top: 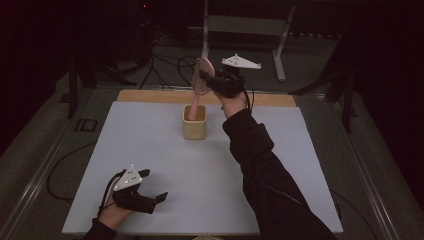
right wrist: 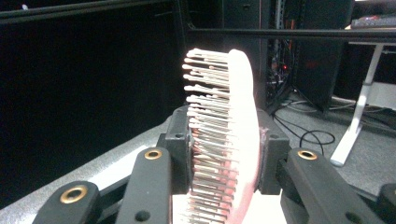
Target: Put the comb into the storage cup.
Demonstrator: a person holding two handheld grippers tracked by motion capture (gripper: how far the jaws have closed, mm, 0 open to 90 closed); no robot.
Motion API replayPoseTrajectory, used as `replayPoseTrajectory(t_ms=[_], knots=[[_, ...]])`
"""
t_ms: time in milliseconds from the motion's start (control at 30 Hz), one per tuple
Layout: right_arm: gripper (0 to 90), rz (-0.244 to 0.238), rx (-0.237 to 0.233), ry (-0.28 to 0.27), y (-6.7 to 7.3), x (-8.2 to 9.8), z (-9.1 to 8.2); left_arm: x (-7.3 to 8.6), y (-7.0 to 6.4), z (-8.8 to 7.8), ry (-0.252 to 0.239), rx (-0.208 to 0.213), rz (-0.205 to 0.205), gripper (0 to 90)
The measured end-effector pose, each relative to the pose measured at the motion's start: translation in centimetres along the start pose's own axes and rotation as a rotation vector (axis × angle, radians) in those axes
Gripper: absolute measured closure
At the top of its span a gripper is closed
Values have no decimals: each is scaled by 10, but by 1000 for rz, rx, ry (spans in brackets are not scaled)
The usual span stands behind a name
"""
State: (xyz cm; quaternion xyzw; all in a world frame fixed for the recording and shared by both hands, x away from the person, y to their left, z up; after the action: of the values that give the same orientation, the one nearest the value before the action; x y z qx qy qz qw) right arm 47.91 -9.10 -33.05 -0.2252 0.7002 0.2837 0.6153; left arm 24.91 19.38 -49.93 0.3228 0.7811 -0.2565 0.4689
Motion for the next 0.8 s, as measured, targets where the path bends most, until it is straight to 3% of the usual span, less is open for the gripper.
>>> replayPoseTrajectory(t_ms=[800], knots=[[652, 67, 3, 48, -3, 40, 9, 1, 1, 0, 5, 1, -1, 1]])
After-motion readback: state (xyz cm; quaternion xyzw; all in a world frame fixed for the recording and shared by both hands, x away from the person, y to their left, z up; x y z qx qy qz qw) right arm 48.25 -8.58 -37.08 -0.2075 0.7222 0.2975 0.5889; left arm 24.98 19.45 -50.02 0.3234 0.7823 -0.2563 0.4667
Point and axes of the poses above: each handheld gripper's, and its own axes: z roughly forward along the jaws, x roughly out of its underside, y roughly to its left, the point moved 1 cm from there along z, roughly forward along the jaws, and after that the axes turned 7 degrees about -y, right-handed, at the moved point
